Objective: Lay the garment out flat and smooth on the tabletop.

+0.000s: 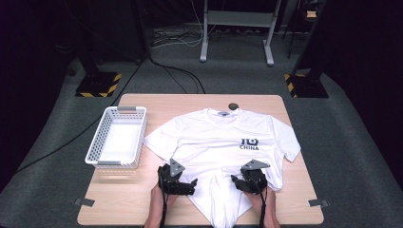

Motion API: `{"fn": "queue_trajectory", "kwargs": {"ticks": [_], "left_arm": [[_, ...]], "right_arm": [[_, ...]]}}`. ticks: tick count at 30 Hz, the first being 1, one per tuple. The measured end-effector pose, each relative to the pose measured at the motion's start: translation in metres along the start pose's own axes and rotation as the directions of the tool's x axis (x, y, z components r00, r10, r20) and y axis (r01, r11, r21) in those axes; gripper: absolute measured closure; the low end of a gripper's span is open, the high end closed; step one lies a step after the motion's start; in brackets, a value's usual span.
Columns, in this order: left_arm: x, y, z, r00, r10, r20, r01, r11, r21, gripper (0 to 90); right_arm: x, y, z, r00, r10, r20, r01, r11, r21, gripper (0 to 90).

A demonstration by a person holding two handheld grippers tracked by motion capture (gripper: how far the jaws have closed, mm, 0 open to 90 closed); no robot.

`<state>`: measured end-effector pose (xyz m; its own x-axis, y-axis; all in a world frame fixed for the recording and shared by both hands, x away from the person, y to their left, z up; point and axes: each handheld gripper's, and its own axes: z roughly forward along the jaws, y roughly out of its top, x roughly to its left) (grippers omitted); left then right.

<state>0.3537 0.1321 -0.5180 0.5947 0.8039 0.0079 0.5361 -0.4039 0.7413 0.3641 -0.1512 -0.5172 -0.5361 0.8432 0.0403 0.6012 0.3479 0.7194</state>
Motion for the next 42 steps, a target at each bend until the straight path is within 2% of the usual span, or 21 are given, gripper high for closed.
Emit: {"fn": "queue_trajectory", "kwargs": {"ticks": [1, 3, 4, 9, 10, 12, 13, 14, 18, 20, 22, 25, 27, 29, 33, 36, 38, 42], "left_arm": [[-0.003, 0.0, 0.004, 0.9997, 0.021, 0.009, -0.021, 0.9994, 0.026, 0.2], [-0.007, -0.003, 0.01, 0.999, 0.043, -0.011, -0.042, 0.9984, 0.038, 0.6], [-0.007, -0.004, 0.011, 0.9998, 0.022, -0.002, -0.022, 0.9993, 0.029, 0.4], [-0.006, -0.005, 0.01, 0.9998, 0.018, -0.005, -0.017, 0.9994, 0.03, 0.4], [-0.004, -0.005, 0.011, 1.0, 0.003, 0.006, -0.003, 0.9993, 0.037, 0.2], [-0.003, -0.005, 0.011, 1.0, -0.001, 0.005, 0.001, 0.9993, 0.037, 0.1], [-0.003, -0.005, 0.011, 1.0, 0.0, 0.004, 0.0, 0.9993, 0.038, 0.1], [-0.003, -0.005, 0.011, 1.0, -0.001, 0.005, 0.001, 0.9993, 0.038, 0.1], [-0.003, -0.005, 0.011, 1.0, -0.001, 0.005, 0.001, 0.9993, 0.037, 0.1], [-0.003, -0.005, 0.011, 1.0, 0.0, 0.005, 0.0, 0.9993, 0.036, 0.1], [-0.003, -0.005, 0.011, 1.0, -0.001, 0.003, 0.0, 0.9993, 0.036, 0.1], [-0.003, -0.005, 0.011, 1.0, -0.001, 0.003, 0.0, 0.9994, 0.036, 0.1], [-0.003, -0.005, 0.011, 1.0, 0.0, 0.003, 0.0, 0.9993, 0.037, 0.1], [-0.003, -0.005, 0.011, 1.0, -0.001, 0.002, 0.001, 0.9994, 0.036, 0.1], [-0.003, -0.005, 0.011, 1.0, -0.005, 0.001, 0.005, 0.9993, 0.037, 0.2], [-0.003, -0.005, 0.011, 1.0, -0.005, 0.0, 0.005, 0.9993, 0.037, 0.2], [-0.002, -0.005, 0.011, 1.0, -0.007, -0.001, 0.007, 0.9993, 0.037, 0.2], [-0.002, -0.005, 0.011, 1.0, -0.007, -0.002, 0.007, 0.9993, 0.036, 0.2]], "right_arm": [[0.0, 0.0, 0.0, 1.0, 0.003, -0.003, -0.003, 1.0, -0.003, 48.3], [-0.001, 0.0, 0.0, 1.0, 0.002, -0.008, -0.002, 1.0, -0.004, 48.4], [-0.001, -0.001, 0.0, 0.9999, 0.003, -0.012, -0.003, 1.0, -0.006, 48.5], [-0.007, -0.006, -0.002, 0.9986, 0.025, -0.046, -0.027, 0.999, -0.041, 48.1], [-0.008, -0.006, -0.002, 0.9979, 0.031, -0.057, -0.033, 0.999, -0.042, 46.9], [-0.011, -0.003, -0.002, 0.9945, 0.048, -0.094, -0.05, 0.999, -0.02, 38.9], [-0.011, 0.002, -0.003, 0.9956, 0.048, -0.081, -0.048, 0.999, 0.0, 34.3], [-0.01, 0.006, -0.005, 0.9975, 0.036, -0.061, -0.035, 0.999, 0.005, 33.9], [-0.005, 0.022, -0.021, 0.9986, 0.012, -0.052, -0.013, 1.0, -0.009, 34.6], [0.0, 0.026, -0.024, 0.999, -0.008, -0.044, 0.009, 1.0, 0.017, 35.0], [0.006, 0.027, -0.022, 0.9982, -0.026, -0.053, 0.028, 0.999, 0.035, 36.8], [0.013, 0.025, -0.007, 0.9986, -0.044, -0.028, 0.046, 0.997, 0.066, 37.3], [0.017, 0.025, 0.003, 0.9987, -0.051, 0.004, 0.051, 0.996, 0.071, 39.2], [0.02, 0.023, 0.011, 0.9983, -0.057, 0.016, 0.055, 0.995, 0.084, 45.4], [0.016, 0.017, 0.014, 0.9995, -0.012, -0.028, 0.013, 0.999, 0.031, 62.1], [0.009, 0.014, 0.013, 0.9969, 0.022, -0.076, -0.021, 1.0, 0.014, 77.0], [0.005, 0.013, 0.011, 0.9949, 0.034, -0.095, -0.033, 0.999, 0.01, 82.1], [0.0, 0.013, -0.003, 0.9962, 0.022, -0.084, -0.024, 0.999, -0.023, 86.5]]}}
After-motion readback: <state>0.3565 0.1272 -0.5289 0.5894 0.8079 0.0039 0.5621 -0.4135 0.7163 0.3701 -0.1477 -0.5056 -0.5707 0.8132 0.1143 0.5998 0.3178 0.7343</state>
